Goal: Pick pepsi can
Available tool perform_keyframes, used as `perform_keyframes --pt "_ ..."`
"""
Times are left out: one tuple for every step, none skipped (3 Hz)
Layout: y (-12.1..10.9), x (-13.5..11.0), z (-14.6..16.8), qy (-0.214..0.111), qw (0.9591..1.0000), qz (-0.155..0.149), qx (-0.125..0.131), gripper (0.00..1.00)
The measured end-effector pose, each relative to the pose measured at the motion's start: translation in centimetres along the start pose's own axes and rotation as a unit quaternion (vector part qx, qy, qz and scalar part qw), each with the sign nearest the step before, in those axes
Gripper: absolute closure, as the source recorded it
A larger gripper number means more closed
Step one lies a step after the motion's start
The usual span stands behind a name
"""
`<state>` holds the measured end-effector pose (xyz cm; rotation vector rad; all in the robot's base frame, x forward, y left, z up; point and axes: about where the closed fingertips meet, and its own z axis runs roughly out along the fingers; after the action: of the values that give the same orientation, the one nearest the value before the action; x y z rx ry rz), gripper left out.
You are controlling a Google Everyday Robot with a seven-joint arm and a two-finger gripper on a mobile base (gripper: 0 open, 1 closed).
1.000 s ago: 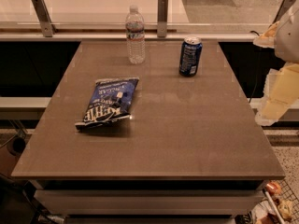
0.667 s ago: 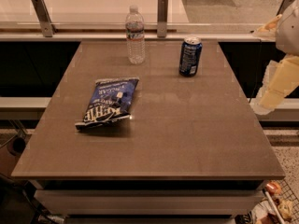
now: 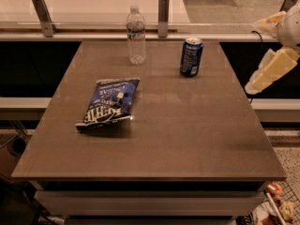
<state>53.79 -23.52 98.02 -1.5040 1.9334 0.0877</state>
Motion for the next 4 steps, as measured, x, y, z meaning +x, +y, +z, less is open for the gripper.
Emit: perform_keyframes --pt "-3.1 0.3 2.7 -0.062 0.9978 0.026 0.004 0.00" --pt "-5.3 0.2 5.5 -0.108 0.9927 0.053 0.003 0.00" --pt "-7.0 -0.1 8.5 -0.153 0.9850 0.080 0.000 0.00" --pt "-8.5 -0.9 11.6 -0.191 0.9761 0.103 -0.008 0.00"
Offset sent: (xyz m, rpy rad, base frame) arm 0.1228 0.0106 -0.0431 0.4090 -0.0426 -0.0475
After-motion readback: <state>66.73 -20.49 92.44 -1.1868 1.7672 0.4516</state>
